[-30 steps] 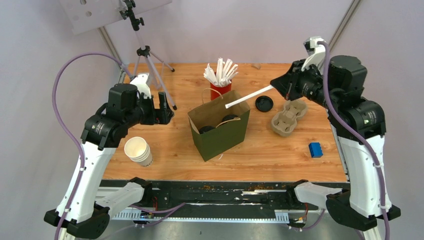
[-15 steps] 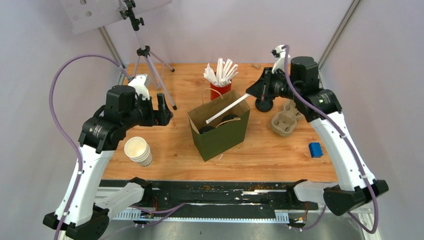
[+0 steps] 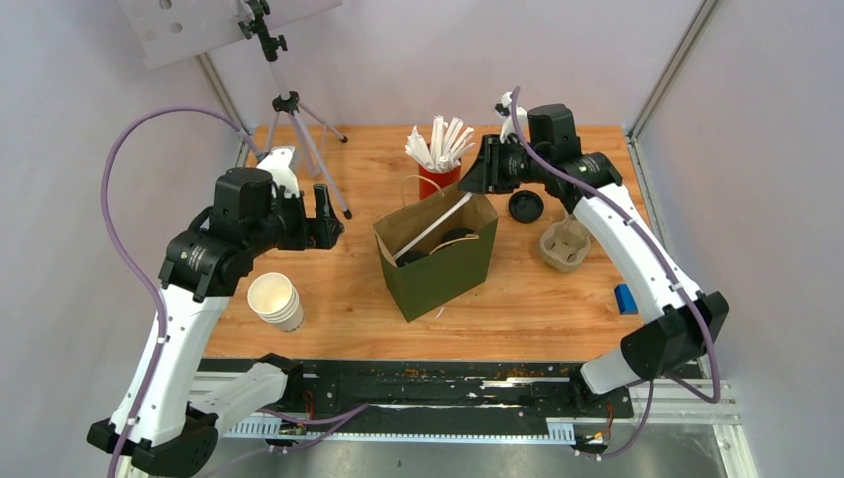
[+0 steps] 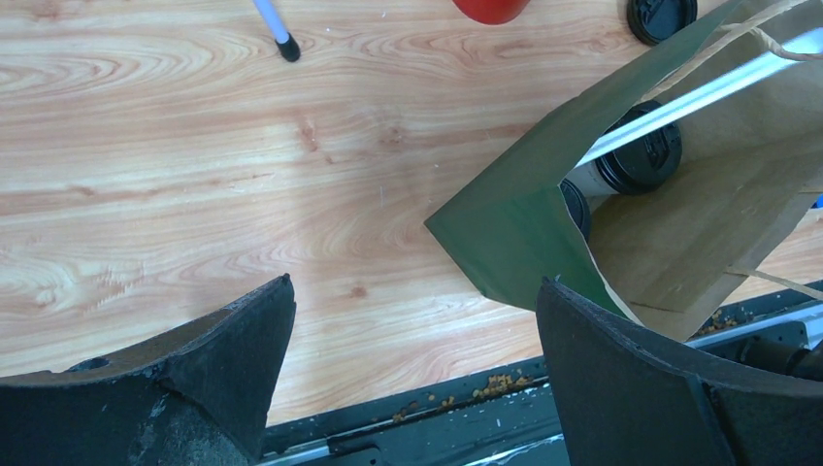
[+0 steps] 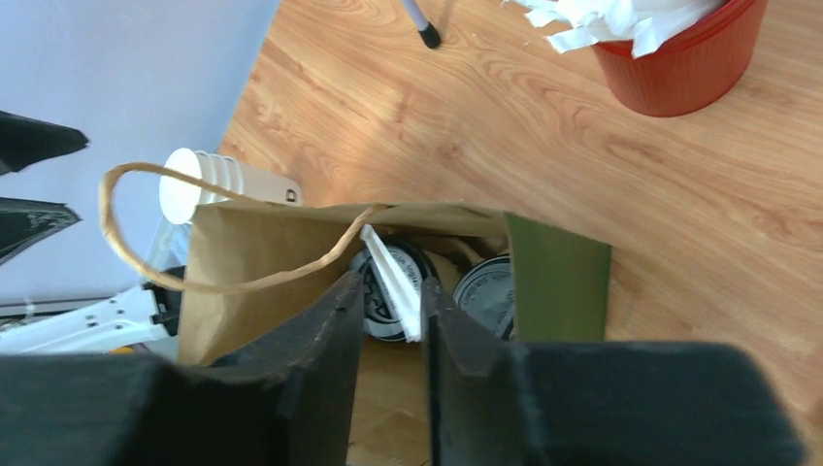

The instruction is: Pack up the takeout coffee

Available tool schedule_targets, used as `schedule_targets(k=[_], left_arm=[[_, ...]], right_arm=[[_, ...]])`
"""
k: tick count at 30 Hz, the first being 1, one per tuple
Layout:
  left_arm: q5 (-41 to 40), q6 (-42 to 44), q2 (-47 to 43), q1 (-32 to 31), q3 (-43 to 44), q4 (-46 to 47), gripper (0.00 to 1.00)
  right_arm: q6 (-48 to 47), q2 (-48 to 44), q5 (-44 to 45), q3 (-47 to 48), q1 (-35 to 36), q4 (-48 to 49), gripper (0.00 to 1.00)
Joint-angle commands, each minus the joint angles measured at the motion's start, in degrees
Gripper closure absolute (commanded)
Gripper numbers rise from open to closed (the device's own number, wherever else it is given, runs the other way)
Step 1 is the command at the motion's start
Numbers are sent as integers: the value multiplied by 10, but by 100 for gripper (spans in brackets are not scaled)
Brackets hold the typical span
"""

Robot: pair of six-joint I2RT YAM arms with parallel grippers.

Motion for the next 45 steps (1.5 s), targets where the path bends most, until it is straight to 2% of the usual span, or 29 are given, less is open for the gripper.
schedule_targets(k=[1, 8, 12, 19, 24, 27, 31, 38, 45], left_arm=[[-8, 13, 5, 3, 11, 7, 0], [-32, 24, 14, 3, 25, 5, 0], [-35, 32, 17, 3, 27, 6, 0], [-33, 35, 27, 2, 35, 8, 0], [-26, 38, 28, 3, 35, 6, 0], [-3, 37, 34, 3, 40, 3, 0], [2, 43, 40, 3, 54, -10, 0], [-1, 54, 43, 3, 63, -26, 0], [-2, 54, 46, 2, 68, -32, 0]], right_arm=[[-44, 32, 22, 81, 1, -41, 67], [-60, 70, 67, 148, -5, -20, 62], [-69, 103, 132, 160, -13, 21, 56], [-93, 194, 219, 202, -26, 89, 56], [-167, 268, 191, 248, -31, 153, 56], [-215, 311, 195, 314, -36, 146, 56], [-250, 346, 180, 351, -47, 139, 60], [-268, 373, 71, 350, -73, 146, 66], [-302, 389, 29, 352, -74, 152, 66]])
